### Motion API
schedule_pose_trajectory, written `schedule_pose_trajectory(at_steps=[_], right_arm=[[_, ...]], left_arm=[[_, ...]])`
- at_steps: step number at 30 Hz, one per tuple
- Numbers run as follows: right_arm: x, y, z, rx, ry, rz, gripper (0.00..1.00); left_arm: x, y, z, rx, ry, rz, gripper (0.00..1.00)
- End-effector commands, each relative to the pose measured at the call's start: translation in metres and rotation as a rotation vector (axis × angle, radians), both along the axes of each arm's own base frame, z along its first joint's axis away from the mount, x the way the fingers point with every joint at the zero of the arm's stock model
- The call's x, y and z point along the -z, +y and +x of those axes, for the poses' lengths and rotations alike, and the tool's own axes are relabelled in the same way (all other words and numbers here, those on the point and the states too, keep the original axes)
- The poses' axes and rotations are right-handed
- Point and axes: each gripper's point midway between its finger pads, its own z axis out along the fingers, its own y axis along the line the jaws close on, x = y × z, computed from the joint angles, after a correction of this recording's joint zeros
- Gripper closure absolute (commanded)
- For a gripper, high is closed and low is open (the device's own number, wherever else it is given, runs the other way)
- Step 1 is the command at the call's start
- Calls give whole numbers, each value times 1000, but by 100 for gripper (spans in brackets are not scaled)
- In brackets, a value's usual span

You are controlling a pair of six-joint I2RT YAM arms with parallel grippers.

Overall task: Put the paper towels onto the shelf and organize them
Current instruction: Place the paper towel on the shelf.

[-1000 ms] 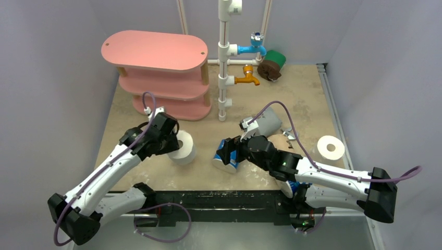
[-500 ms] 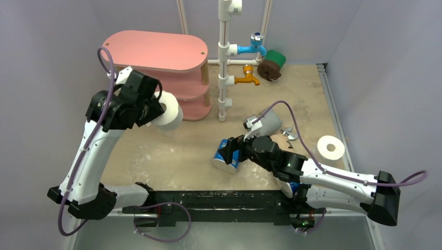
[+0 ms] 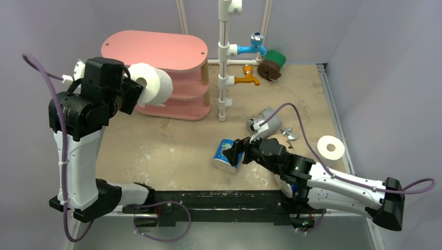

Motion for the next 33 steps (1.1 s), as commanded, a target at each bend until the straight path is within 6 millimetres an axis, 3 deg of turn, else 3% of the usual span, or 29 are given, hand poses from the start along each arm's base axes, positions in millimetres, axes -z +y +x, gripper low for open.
schedule_pose_trajectory(at_steps=[1,5,10,20,33], right_arm=[[6,-7,1,28,3,-9,7],[9,-7,1,28,9,-13,7],[11,-6,0,23,13,-13,7],[20,-1,-2,-1,27,-25,6],[20,7,-1,-16,29,-27,7]], left_arm=[[-27,8,-3,-93,-80,-106,100],[-34,21,9,-165,-98,-101,100],[-23,35,28,-218,-46,-109,100],[-28,58,31,-297,-85,-90,100],[42,72,23,-353,104,-33,100]])
